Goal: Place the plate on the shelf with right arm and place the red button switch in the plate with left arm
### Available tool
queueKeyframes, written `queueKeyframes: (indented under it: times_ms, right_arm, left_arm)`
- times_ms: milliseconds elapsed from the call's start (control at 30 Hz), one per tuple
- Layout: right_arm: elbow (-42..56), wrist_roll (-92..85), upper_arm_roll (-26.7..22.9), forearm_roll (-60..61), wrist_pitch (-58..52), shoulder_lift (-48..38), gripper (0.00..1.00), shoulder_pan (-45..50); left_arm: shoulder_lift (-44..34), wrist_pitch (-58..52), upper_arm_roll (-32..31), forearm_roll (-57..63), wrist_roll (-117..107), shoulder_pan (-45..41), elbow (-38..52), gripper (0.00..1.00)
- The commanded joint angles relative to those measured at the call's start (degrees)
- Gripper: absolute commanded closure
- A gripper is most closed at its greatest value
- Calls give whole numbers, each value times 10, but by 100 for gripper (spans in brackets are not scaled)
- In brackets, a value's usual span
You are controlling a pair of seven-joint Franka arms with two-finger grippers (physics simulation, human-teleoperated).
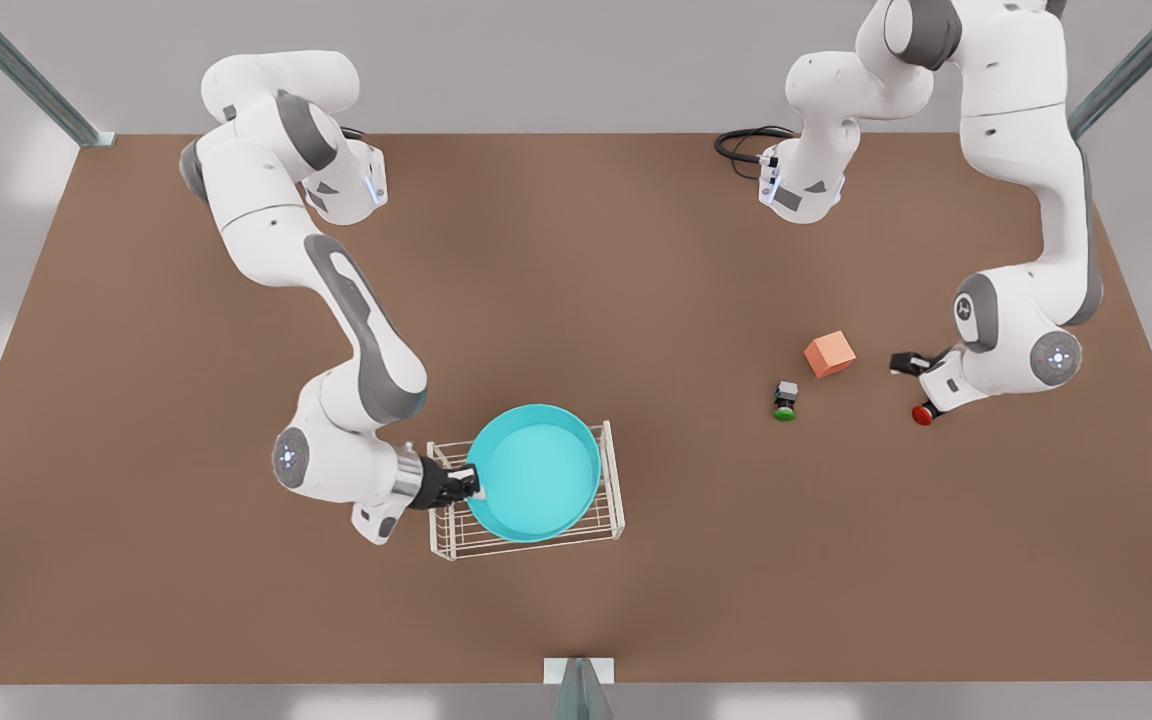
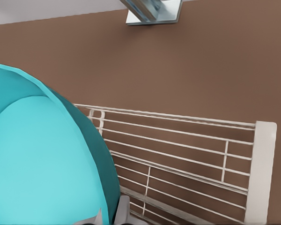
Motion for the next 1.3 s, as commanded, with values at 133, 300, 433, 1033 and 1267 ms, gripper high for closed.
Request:
queueKeyframes:
  times_ms: [133, 300, 433, 1033, 1267]
  right_arm:
    - [-1, 129, 0, -19, 5, 11, 79, 17]
    - [-1, 134, 0, -15, 13, 10, 0, 18]
    - [-1, 129, 2, -13, -2, -13, 0, 8]
    - [-137, 49, -68, -300, -434, -348, 0, -185]
    - [-165, 48, -74, -299, -407, -366, 0, -187]
  left_arm:
    - [13, 183, 1, 0, 605, 22, -4, 0]
    - [9, 183, 1, 1, 606, 26, -3, 0]
    - [8, 183, 1, 1, 606, 26, -3, 0]
    - [97, 297, 17, -50, 657, 89, -71, 0]
    - [108, 296, 10, -104, 650, 78, -74, 0]
